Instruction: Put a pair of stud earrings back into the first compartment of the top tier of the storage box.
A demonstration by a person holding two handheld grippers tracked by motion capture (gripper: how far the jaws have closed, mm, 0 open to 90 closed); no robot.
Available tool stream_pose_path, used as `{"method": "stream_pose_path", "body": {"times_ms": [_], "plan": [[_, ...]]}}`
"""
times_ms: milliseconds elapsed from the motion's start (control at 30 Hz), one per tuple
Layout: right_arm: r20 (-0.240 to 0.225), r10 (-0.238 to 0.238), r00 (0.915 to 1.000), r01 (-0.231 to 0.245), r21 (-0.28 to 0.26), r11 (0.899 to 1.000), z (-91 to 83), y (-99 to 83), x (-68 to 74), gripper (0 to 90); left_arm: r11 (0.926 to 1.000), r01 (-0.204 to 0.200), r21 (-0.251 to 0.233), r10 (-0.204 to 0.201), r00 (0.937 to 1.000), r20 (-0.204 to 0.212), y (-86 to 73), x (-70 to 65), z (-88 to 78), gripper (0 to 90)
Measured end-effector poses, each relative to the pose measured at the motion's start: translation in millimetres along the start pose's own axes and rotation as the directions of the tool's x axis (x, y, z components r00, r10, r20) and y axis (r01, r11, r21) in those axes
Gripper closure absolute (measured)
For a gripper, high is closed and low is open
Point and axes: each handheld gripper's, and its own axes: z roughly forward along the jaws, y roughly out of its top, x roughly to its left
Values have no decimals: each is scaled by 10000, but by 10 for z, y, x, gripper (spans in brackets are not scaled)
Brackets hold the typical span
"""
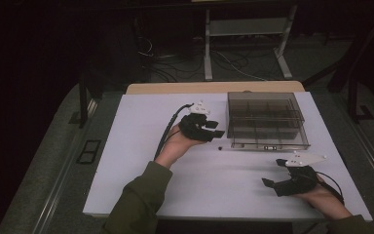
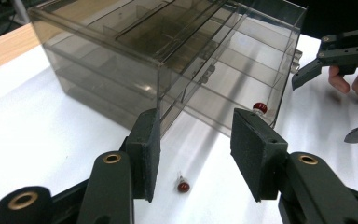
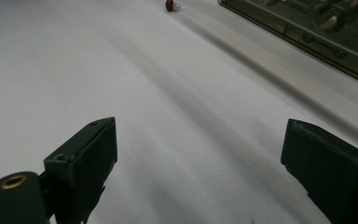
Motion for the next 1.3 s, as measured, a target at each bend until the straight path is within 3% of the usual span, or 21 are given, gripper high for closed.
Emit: {"method": "stream_pose_path", "body": {"times_ms": [200, 367, 867, 1300], "plan": [[-1, -20, 10000, 20, 10, 10000, 1, 1, -1, 100, 9992, 258, 311, -253, 9996, -153, -176, 21, 7, 517], [-27, -68, 10000, 68, -2, 10000, 2, 3, 8, 100, 9977, 420, 538, -413, 9990, -144, -229, 29, 85, 517], [-64, -103, 9999, 104, 41, 9999, 8, 2, 9, 100, 9952, 162, 961, -125, 9992, -391, -342, -7, 351, 568], [-70, -99, 9999, 99, 36, 9999, 10, 0, 9, 100, 9939, 237, 1079, -187, 9987, -473, -399, -52, 542, 654]]}}
